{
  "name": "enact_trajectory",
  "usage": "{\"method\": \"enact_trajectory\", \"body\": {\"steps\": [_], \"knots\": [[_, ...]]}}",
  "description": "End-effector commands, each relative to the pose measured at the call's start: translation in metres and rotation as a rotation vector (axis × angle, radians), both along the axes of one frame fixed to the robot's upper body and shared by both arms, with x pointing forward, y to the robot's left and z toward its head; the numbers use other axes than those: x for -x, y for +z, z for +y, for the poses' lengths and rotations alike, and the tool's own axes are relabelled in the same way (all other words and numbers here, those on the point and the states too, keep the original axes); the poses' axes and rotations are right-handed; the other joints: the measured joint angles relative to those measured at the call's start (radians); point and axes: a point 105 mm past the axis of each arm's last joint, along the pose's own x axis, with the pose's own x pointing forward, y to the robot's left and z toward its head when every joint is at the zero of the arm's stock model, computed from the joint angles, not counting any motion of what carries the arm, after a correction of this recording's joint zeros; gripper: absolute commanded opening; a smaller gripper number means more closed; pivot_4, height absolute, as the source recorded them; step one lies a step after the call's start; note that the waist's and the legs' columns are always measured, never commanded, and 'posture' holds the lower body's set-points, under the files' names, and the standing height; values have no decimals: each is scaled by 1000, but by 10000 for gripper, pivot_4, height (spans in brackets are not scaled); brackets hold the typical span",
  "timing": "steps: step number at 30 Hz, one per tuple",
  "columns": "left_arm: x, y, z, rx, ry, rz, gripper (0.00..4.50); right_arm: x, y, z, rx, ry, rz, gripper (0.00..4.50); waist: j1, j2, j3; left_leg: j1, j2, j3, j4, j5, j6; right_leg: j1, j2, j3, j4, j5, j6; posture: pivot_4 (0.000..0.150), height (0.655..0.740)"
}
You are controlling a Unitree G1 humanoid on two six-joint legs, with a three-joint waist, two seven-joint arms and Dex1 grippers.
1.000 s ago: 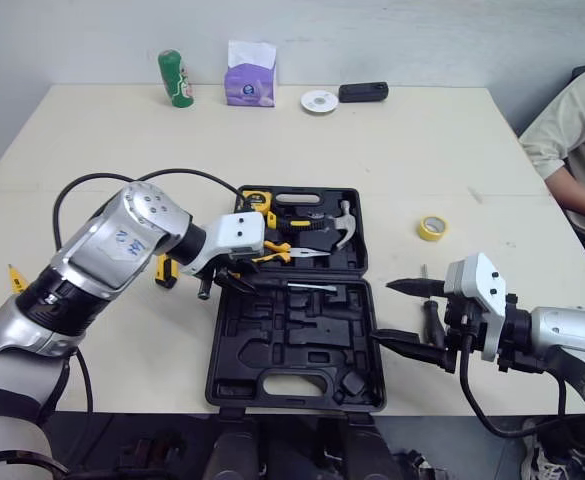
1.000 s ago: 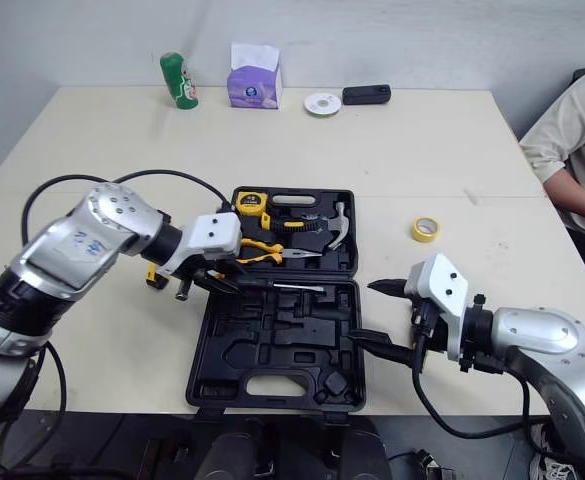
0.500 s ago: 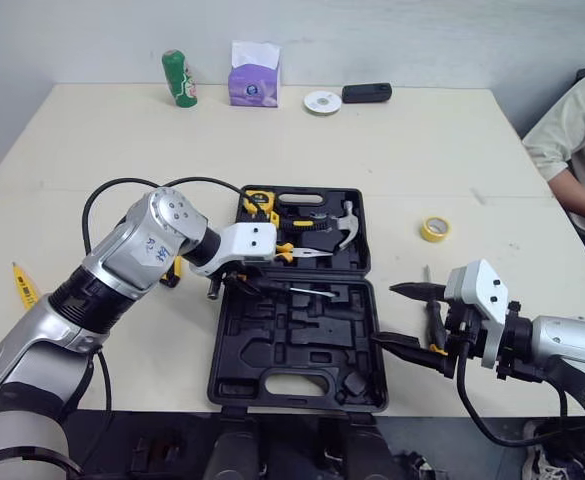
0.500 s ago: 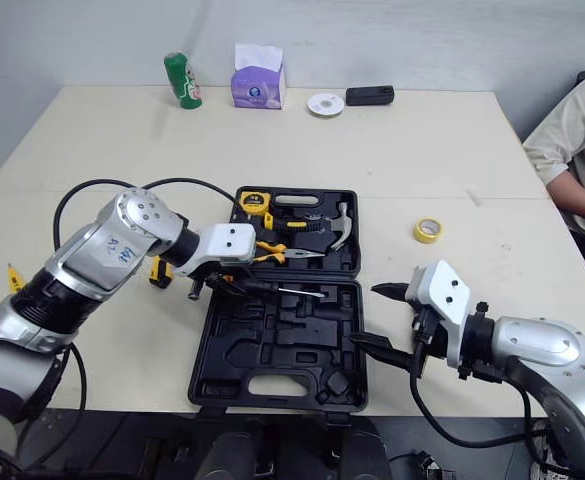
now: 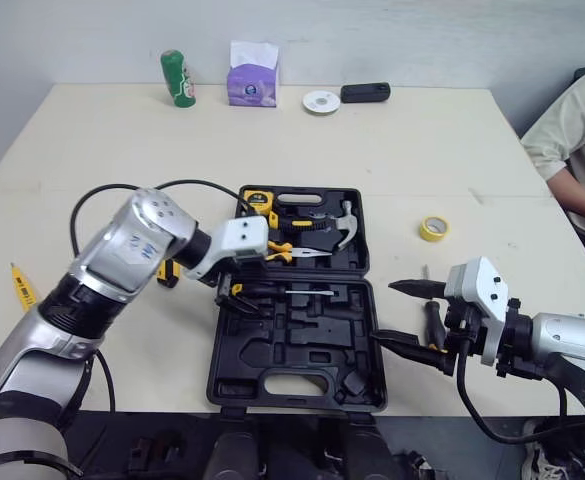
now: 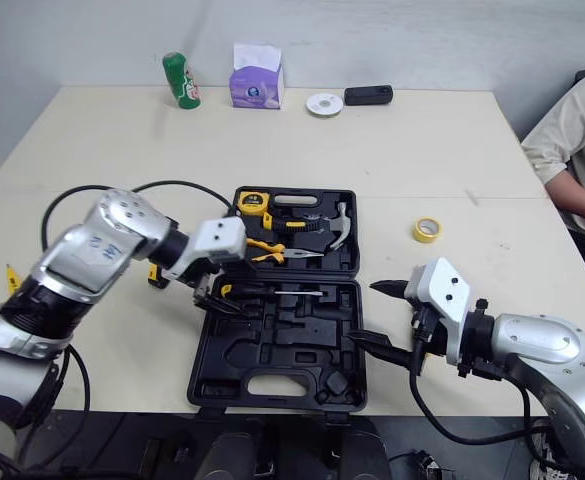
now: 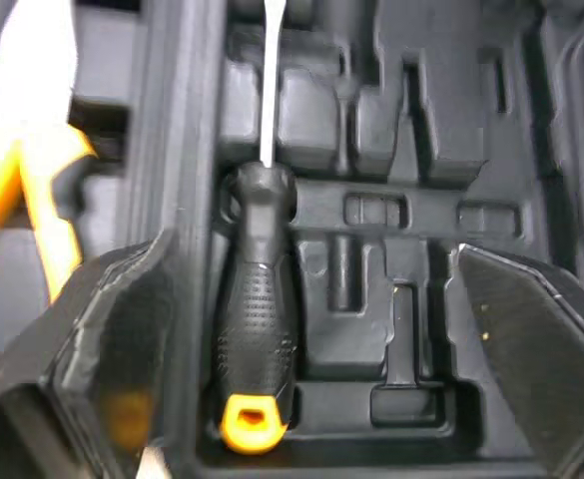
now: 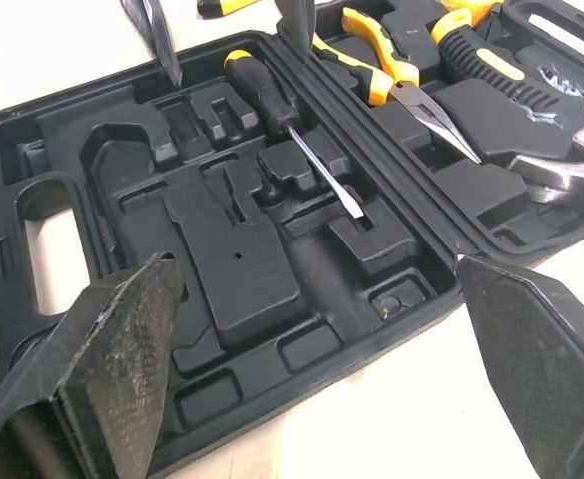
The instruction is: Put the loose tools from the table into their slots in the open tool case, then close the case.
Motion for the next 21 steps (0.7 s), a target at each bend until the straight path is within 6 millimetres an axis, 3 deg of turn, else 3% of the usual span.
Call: {"method": "enact_trajectory", "body": {"steps": [1,5,11,16,21], "knots": [[4,6,-2,173,-73,-51,41356,1,9,0,2,20,-42,45000,1,0,0,0,0,0,0,0,0,0,0,0,0,0,0,1500,7252],[0,-13,0,340,-85,-33,27700,-1,9,2,0,30,-39,45000,2,0,0,1,0,0,1,0,0,1,0,0,0,0,0,1500,7252],[-10,-41,-7,378,-31,-8,690,-2,9,3,5,47,-34,45000,3,-1,0,1,-1,0,1,0,0,1,0,-1,0,0,0,1500,7252],[-12,-45,-11,418,6,-2,690,-2,9,4,5,56,-31,45000,2,-1,0,1,0,0,1,0,0,1,0,-1,1,0,0,1500,7252],[-9,-65,-6,323,25,39,690,-2,9,3,10,64,-27,45000,0,-1,0,1,0,0,1,0,0,1,-1,0,2,0,0,1500,7252]]}}
